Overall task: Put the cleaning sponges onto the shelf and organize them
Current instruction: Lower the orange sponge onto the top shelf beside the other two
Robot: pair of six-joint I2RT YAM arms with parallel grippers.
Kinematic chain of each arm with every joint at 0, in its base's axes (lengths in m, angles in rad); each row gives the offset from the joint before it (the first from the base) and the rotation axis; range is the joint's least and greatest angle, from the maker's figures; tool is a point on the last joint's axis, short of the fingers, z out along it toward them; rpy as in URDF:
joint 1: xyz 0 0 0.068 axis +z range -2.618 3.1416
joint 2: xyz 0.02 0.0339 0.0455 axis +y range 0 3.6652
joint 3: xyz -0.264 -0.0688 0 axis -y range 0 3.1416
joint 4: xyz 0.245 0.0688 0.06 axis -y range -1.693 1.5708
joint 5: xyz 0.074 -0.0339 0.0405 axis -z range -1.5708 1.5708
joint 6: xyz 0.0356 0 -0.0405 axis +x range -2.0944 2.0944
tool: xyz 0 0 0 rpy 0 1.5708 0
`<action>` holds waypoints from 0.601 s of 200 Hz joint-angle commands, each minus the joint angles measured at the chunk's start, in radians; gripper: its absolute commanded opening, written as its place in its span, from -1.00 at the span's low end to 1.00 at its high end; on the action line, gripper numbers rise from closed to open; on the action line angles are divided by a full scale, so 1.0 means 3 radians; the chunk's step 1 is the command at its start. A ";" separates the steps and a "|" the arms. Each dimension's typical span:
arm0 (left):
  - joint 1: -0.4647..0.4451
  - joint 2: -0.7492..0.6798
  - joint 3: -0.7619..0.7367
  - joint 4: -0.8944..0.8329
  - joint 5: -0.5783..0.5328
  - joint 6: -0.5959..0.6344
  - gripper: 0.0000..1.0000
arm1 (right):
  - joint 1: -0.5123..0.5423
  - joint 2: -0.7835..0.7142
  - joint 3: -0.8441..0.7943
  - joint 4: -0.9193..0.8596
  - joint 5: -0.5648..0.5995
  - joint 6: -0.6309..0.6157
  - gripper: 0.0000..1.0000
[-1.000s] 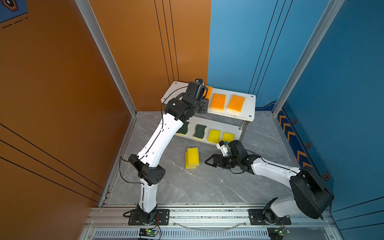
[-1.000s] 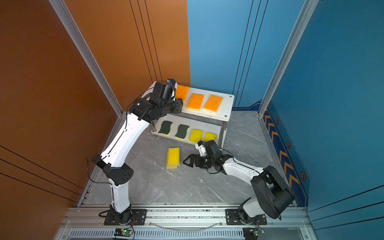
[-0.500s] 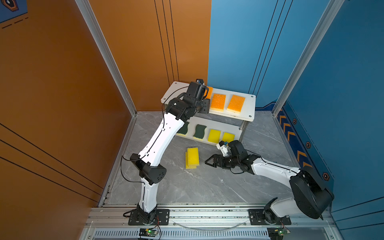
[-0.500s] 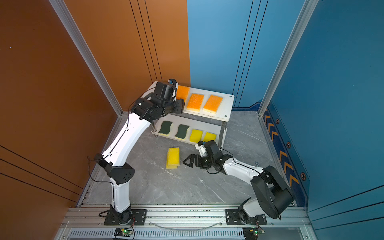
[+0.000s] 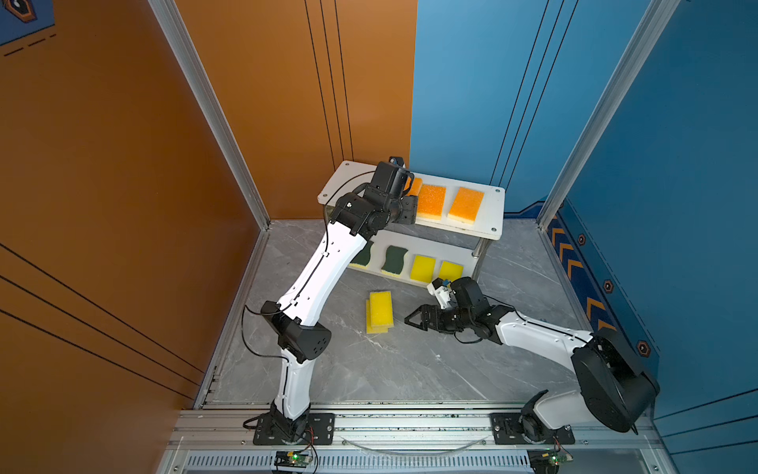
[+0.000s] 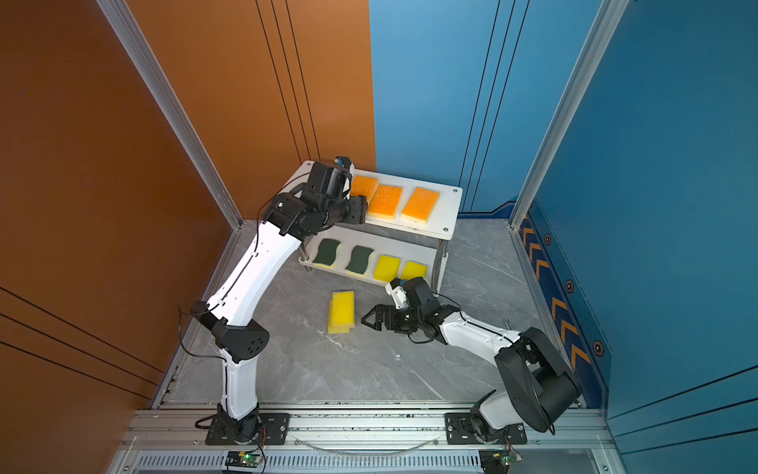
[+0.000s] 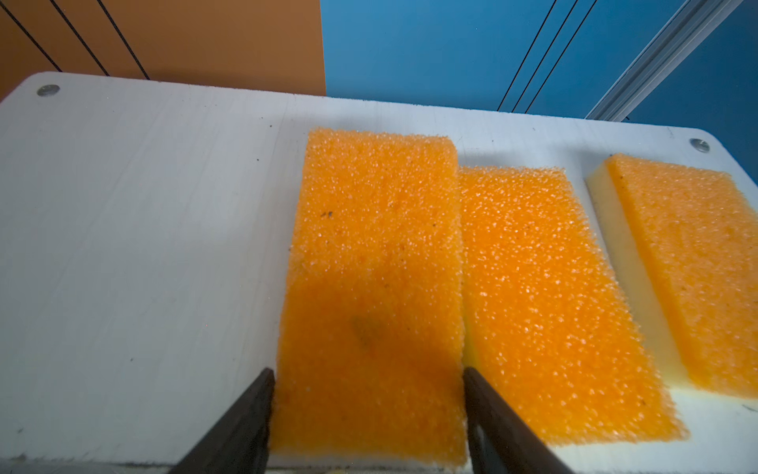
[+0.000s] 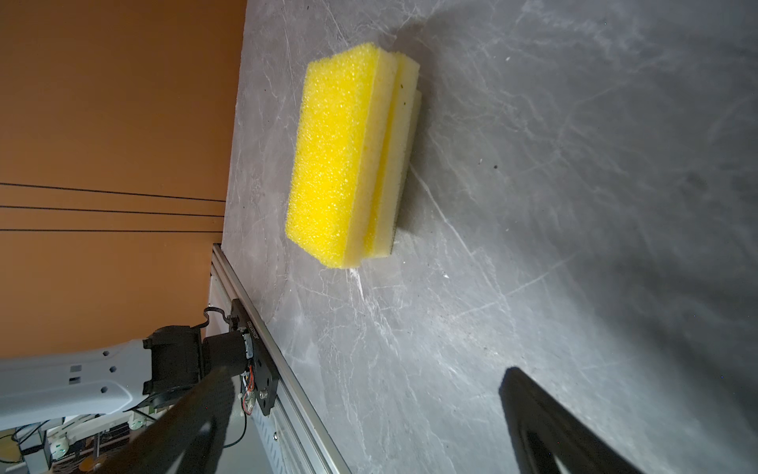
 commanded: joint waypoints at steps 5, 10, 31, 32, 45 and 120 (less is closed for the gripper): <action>0.0023 0.0027 0.0088 -0.0037 0.0077 -0.0029 0.43 | -0.0018 0.0008 -0.0063 0.0096 -0.0061 0.0016 1.00; 0.0023 0.0027 0.0087 -0.0037 0.0078 -0.0029 0.44 | -0.0018 0.0008 -0.0062 0.0096 -0.0061 0.0018 1.00; 0.0023 0.0027 0.0087 -0.0036 0.0088 -0.0031 0.49 | -0.0018 0.0003 -0.0070 0.0096 -0.0061 0.0017 1.00; 0.0023 0.0027 0.0089 -0.0034 0.0088 -0.0031 0.49 | -0.0018 0.0003 -0.0070 0.0099 -0.0061 0.0015 1.00; 0.0023 0.0018 0.0089 -0.0037 0.0088 -0.0036 0.59 | -0.0017 -0.0002 -0.0075 0.0099 -0.0061 0.0015 1.00; 0.0018 -0.0047 0.0054 -0.0037 0.0080 -0.0026 0.70 | -0.0018 0.0019 -0.0085 0.0127 -0.0061 0.0025 1.00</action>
